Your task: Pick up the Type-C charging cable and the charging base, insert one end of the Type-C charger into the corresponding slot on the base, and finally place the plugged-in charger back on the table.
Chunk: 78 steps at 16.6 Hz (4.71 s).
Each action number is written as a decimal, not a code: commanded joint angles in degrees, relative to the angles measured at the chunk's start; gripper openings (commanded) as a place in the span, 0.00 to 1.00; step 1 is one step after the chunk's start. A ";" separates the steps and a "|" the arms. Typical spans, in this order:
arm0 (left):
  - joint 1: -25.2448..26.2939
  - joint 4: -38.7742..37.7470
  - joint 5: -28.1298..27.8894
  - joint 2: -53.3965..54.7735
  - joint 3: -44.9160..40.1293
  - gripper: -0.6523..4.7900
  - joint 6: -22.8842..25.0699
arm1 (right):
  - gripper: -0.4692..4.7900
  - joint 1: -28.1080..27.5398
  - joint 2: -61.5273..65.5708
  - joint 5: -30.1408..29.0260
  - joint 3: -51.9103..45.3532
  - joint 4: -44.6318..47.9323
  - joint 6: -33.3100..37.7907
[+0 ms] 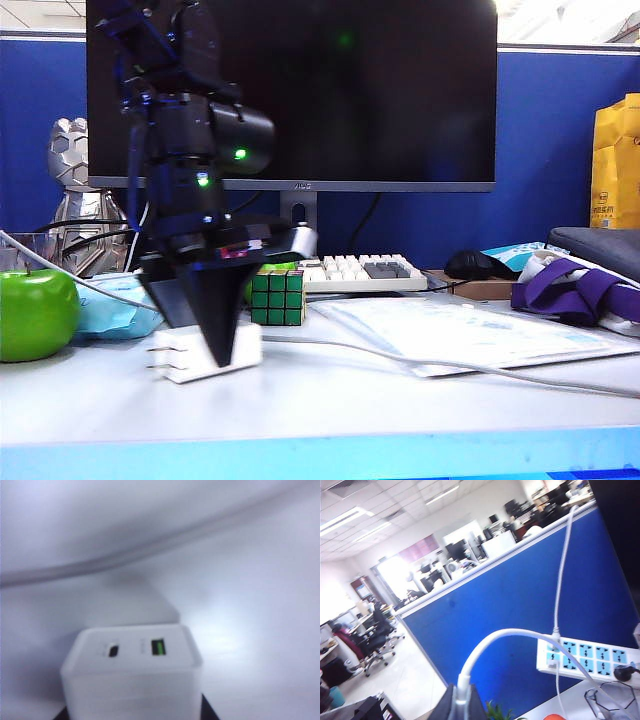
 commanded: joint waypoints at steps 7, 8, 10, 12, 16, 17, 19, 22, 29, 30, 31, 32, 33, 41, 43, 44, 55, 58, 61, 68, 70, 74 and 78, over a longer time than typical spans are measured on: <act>0.24 0.87 18.10 -19.41 -0.22 0.11 2.69 | 0.09 -2.69 -4.24 -1.40 0.44 9.97 3.32; 0.26 1.77 20.70 -22.14 -0.22 0.11 3.30 | 0.09 -2.69 -4.85 -1.40 0.44 11.28 4.26; 0.31 4.59 23.41 -28.50 -0.20 0.11 3.85 | 0.09 -3.26 -6.36 -1.29 0.44 12.15 4.87; 0.28 8.76 25.75 -34.27 -0.22 0.11 4.92 | 0.09 -3.58 -7.82 -1.36 0.44 12.24 4.87; 0.26 15.17 40.70 -42.71 -0.22 0.11 5.29 | 0.09 -3.58 -8.83 0.09 0.44 12.87 5.55; 0.24 16.31 43.04 -43.91 -0.22 0.11 5.29 | 0.09 -3.58 -8.83 -0.33 0.44 12.76 5.57; 0.24 20.11 43.47 -45.64 -0.22 0.11 5.25 | 0.09 -3.56 -8.85 -1.07 0.42 12.76 6.03; 0.24 36.92 42.80 -47.34 -0.24 0.11 -8.61 | 0.09 -2.43 -8.85 -5.25 0.44 13.51 6.12; 0.24 48.76 39.34 -46.69 -0.24 0.11 -23.67 | 0.09 1.05 -9.01 -7.15 0.44 16.17 7.26; 0.24 49.16 39.36 -46.69 -0.24 0.11 -23.69 | 0.09 1.07 -9.01 -9.22 0.44 16.57 7.23; 0.24 49.77 39.36 -46.69 -0.24 0.11 -23.69 | 0.09 1.07 -9.07 -11.80 0.44 17.35 7.26; 0.24 50.29 39.30 -46.69 -0.24 0.11 -23.71 | 0.09 1.07 -9.14 -11.96 0.44 17.94 7.23; 0.24 51.21 39.28 -46.69 -0.24 0.11 -24.15 | 0.09 1.07 -9.16 -11.98 0.44 18.12 7.26; 0.24 55.25 34.64 -46.53 -0.26 0.11 -28.59 | 0.09 1.09 -9.11 -9.07 0.44 17.86 9.53; 0.24 55.25 34.62 -46.49 -0.26 0.11 -28.57 | 0.09 1.09 -9.07 -8.92 0.42 17.64 10.54; 0.24 55.25 34.62 -46.49 -0.26 0.11 -28.57 | 0.09 1.11 -9.07 -8.94 0.42 17.68 10.49; 0.24 56.87 34.73 -46.71 -0.24 0.11 -28.65 | 0.09 4.90 -8.59 -11.02 0.42 17.20 8.52; 0.24 57.05 34.95 -47.08 -0.24 0.11 -28.83 | 0.09 3.93 -8.61 -10.99 0.42 17.20 8.52; 0.24 57.18 35.34 -47.28 -0.24 0.11 -29.38 | 0.09 3.52 -8.61 -11.02 0.42 17.20 8.52; 0.24 57.81 36.87 -47.28 -0.24 0.11 -30.42 | 0.09 3.58 -8.59 -11.08 0.42 14.01 8.72; 0.24 58.29 38.14 -47.28 -0.24 0.11 -31.19 | 0.09 3.67 -8.59 -13.09 0.42 13.94 8.74; 0.28 58.21 38.05 -47.25 -0.24 0.11 -31.39 | 0.09 3.67 -8.74 -13.18 0.44 14.21 9.20; 0.28 58.23 37.86 -47.25 -0.24 0.11 -31.36 | 0.09 3.67 -9.07 -13.18 0.44 14.25 10.64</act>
